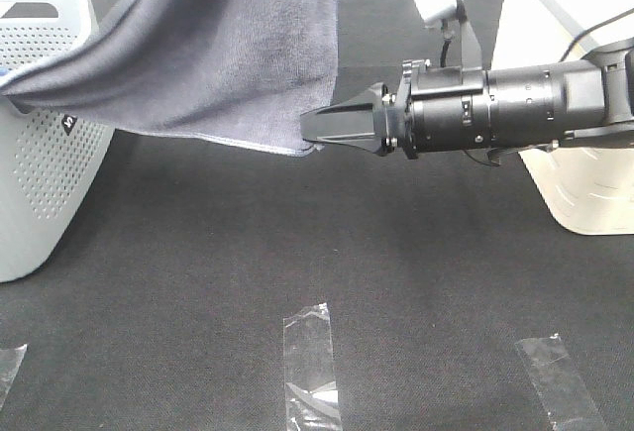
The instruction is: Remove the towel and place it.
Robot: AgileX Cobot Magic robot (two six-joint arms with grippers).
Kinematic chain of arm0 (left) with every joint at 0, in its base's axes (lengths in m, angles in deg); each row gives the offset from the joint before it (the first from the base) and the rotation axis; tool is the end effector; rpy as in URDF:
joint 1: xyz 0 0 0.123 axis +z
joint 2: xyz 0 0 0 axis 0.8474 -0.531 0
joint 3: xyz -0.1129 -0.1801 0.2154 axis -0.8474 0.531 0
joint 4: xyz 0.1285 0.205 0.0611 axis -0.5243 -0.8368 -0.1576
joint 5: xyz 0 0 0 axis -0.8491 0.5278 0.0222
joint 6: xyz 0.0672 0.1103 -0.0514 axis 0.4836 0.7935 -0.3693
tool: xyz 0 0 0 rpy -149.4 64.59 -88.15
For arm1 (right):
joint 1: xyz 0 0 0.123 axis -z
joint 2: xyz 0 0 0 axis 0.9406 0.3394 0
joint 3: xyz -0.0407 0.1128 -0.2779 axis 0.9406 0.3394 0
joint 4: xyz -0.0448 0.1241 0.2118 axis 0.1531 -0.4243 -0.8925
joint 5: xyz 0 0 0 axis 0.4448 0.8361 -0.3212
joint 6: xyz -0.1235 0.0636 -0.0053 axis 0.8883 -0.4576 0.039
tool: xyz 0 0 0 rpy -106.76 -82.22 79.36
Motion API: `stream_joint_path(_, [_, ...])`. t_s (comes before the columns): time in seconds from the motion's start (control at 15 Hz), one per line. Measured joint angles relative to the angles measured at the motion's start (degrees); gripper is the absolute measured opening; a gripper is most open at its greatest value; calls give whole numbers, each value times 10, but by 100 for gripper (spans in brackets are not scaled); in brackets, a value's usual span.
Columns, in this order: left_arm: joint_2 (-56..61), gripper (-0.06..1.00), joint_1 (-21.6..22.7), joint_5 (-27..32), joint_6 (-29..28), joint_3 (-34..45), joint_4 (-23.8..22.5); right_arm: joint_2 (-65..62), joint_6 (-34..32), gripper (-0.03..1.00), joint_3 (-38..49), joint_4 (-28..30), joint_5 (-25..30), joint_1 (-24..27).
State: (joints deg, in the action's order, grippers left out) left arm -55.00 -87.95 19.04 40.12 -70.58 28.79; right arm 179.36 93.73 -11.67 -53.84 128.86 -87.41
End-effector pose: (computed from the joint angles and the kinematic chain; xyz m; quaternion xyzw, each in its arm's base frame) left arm 0.3149 -0.2386 0.4963 0.3512 0.7415 -0.2574 0.5104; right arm 0.3044 0.2138 0.1749 -0.3132 0.7593 0.4714 0.3212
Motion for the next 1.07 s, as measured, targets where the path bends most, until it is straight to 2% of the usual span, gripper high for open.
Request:
stream_joint_path(0.2, [-29,0,0,3,-127,0,-113,-53,-120,0,-6,54,-49,0])
stream_joint_path(0.33, [-65,0,0,15,-191,0,-176,-97,-227,0,-22,133,-109,0])
stream_joint_path(0.4, [-81,0,0,16,-210,0,-196,-115,-308,0,-34,190,-135,0])
stream_joint_path(0.6, [-131,0,0,3,-226,0,-222,-156,-579,0,-106,445,-158,0])
stream_joint_path(0.8, [-184,0,0,-68,-227,0,-225,-161,-852,0,-198,755,-132,0])
stream_joint_path(0.93, [-213,0,0,-146,-227,0,-225,-161,-971,0,-258,906,-118,0])
stream_joint_path(1.07, [-221,0,0,-250,-227,1,-224,-161,-1034,0,-317,1014,-111,0])
